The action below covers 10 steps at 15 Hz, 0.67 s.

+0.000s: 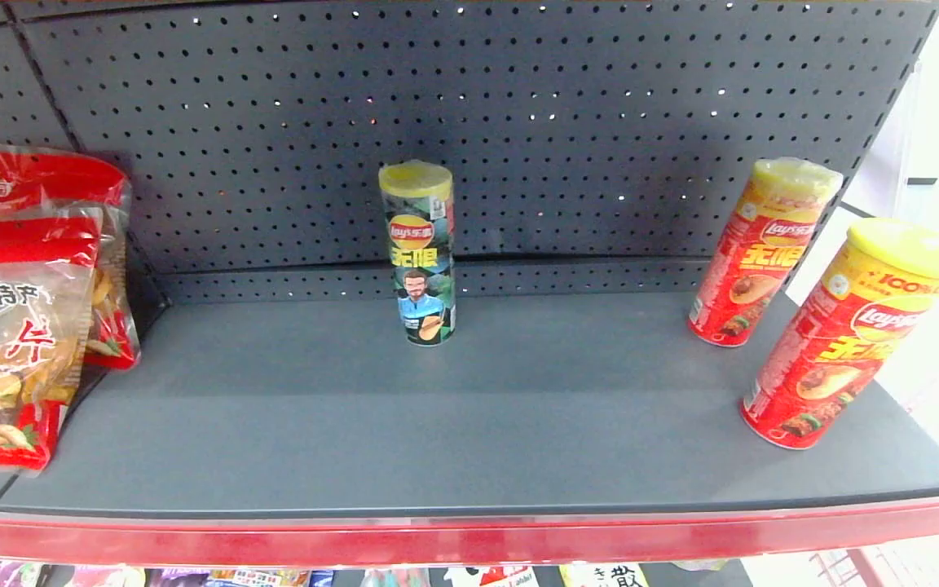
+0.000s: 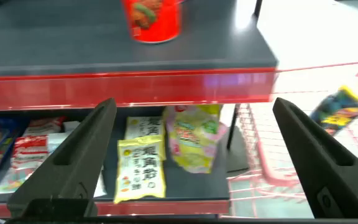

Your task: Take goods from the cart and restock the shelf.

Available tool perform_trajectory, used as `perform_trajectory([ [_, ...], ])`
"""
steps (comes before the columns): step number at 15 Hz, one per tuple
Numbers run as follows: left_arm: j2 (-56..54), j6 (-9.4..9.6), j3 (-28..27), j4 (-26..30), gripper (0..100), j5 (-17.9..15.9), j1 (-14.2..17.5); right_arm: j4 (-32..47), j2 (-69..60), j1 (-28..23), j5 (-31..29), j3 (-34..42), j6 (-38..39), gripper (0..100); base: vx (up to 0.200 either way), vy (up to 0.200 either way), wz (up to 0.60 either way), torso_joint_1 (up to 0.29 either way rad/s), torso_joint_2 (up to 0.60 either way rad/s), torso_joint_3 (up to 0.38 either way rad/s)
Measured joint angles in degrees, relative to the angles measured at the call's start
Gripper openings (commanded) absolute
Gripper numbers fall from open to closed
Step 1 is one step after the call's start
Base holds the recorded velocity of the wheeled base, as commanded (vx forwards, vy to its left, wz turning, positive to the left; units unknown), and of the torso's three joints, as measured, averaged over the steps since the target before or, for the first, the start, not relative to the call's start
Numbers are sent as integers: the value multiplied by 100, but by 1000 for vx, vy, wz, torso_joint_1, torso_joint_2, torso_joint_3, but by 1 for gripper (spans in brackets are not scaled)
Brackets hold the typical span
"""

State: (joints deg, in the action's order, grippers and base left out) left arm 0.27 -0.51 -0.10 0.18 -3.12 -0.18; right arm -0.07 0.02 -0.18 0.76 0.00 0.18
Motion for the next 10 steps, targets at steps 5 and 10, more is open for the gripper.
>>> perform_trajectory([
  [5,0,2,0,0,100,1,0,0,0,0,0,0,-11,100,0,-200,0,2,2,3],
  [10,0,0,0,0,100,1,0,2,0,0,0,0,-9,100,0,-200,0,1,3,3],
])
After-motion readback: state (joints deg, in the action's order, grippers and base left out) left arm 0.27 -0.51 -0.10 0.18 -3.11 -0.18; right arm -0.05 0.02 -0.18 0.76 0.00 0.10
